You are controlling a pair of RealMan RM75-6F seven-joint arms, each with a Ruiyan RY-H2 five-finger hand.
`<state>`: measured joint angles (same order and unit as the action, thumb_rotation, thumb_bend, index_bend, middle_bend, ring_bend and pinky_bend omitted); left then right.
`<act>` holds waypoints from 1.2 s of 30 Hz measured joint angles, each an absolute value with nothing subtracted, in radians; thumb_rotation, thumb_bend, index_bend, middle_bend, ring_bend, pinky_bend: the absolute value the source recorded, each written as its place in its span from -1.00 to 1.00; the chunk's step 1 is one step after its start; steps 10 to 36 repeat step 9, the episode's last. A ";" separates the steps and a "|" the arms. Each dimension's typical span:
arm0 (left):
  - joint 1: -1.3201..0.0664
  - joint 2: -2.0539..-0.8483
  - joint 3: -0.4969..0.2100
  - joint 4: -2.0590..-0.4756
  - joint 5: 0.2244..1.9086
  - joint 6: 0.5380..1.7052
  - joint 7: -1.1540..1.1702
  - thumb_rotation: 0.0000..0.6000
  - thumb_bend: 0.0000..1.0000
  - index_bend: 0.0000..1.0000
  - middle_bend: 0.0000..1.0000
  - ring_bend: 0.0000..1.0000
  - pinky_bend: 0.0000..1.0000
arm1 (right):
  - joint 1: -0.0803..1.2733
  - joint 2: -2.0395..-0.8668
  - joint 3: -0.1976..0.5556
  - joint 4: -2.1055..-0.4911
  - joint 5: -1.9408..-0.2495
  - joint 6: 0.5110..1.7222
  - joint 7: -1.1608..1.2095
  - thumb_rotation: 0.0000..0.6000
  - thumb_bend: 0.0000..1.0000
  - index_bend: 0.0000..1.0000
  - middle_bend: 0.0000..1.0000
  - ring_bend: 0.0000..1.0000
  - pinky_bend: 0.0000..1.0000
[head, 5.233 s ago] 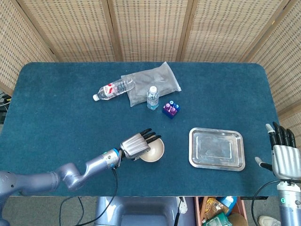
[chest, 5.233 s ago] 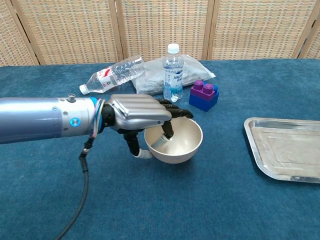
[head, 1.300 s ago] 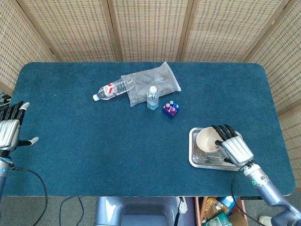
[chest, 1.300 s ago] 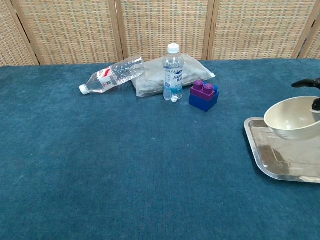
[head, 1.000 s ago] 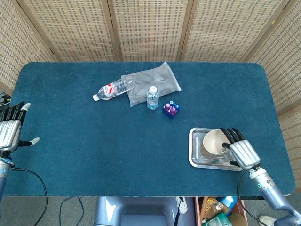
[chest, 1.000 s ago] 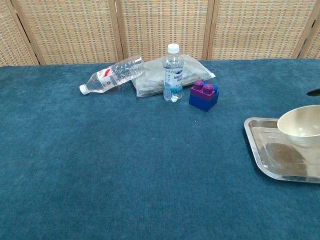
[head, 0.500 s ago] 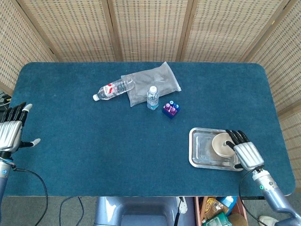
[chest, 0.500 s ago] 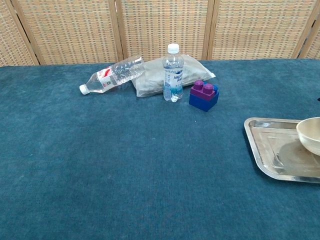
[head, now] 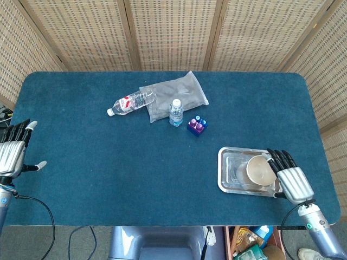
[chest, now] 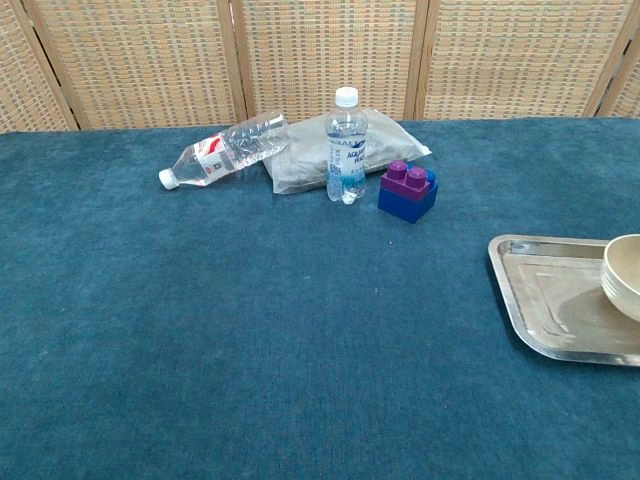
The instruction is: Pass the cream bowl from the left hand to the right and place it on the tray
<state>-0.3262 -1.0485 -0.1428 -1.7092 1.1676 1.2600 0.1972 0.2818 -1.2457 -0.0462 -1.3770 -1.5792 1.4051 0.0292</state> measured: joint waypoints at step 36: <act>-0.264 -1.065 -0.099 -1.696 1.275 1.353 0.159 1.00 -1.00 -1.00 -1.00 -1.00 -1.00 | 0.171 -1.236 0.008 -1.555 -1.536 1.570 -0.130 1.00 -1.00 -1.00 -1.00 -1.00 -1.00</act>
